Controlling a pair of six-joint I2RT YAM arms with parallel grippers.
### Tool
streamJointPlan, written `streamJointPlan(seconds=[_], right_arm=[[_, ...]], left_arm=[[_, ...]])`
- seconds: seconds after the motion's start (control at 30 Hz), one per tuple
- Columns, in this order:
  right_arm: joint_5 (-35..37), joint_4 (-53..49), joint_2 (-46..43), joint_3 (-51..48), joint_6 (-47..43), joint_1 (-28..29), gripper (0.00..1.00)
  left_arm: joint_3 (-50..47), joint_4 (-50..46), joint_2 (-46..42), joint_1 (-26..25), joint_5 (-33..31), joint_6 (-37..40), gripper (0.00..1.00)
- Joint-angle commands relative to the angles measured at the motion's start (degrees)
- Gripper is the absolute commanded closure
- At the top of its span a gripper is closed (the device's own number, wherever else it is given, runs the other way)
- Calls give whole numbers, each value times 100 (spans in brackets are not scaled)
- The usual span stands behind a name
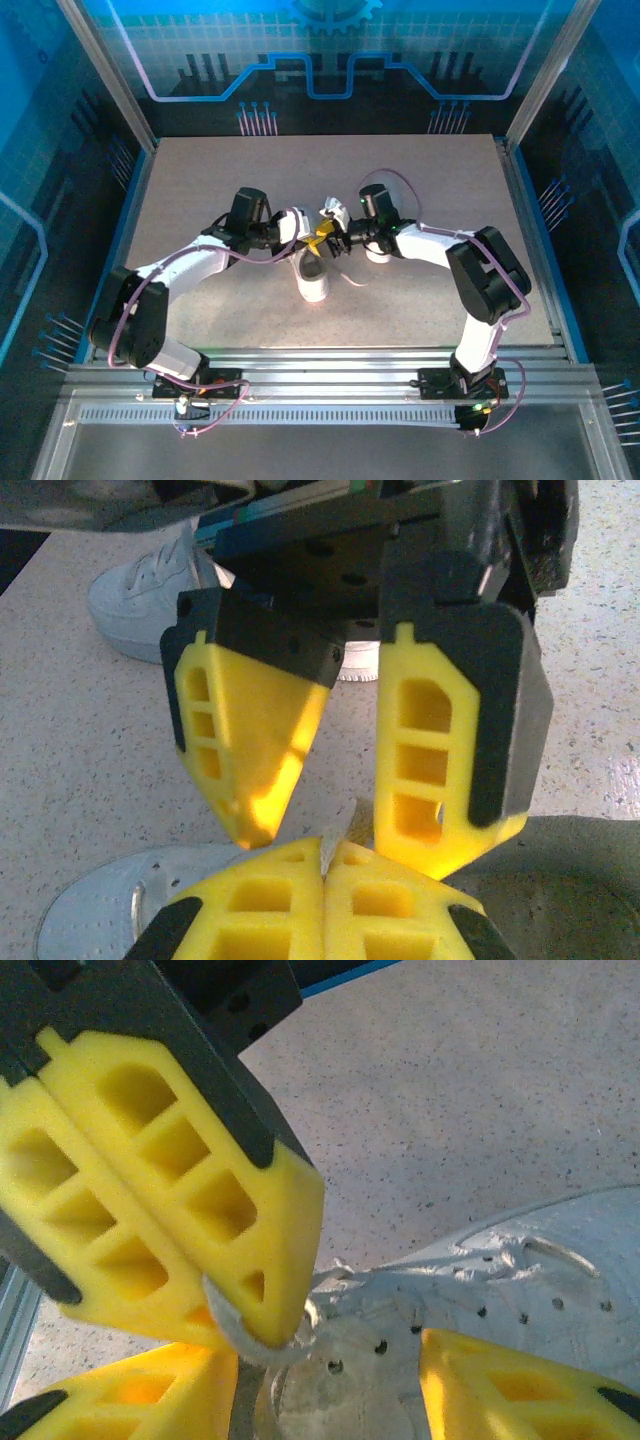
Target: Tie the shoes
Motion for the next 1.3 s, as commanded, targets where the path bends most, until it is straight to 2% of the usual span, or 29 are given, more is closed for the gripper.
streamJointPlan(seconds=[0.0,0.07,0.17,0.2,0.47,0.6,0.7,0.8,0.83,1.07,1.27], right_arm=[[-146,302,132,155,-133,75,51],[-56,382,154,140,-87,99,56],[203,559,87,7,-33,125,77],[277,601,54,-45,-21,122,81],[1173,1179,-325,-665,205,242,92],[1564,1375,-420,-809,328,362,92],[1534,1586,-415,-976,490,425,89],[1457,1684,-420,-1030,616,484,65],[1441,1709,-449,-1058,676,477,61],[1531,1392,-1139,-1346,835,301,59],[844,362,-1573,-1178,287,-61,60]], left_arm=[[353,-295,47,36,431,239,100],[390,-374,60,36,403,285,100],[391,-406,44,41,276,310,100],[384,-406,35,37,205,315,100],[168,-180,-138,30,-386,347,100],[66,-73,-219,-15,-666,372,100],[-3,30,-265,-84,-793,382,100],[-25,142,-248,-153,-796,338,100],[-31,217,-240,-182,-802,318,100],[-10,561,-86,-297,-927,309,100],[12,398,-11,-293,-653,653,100]])
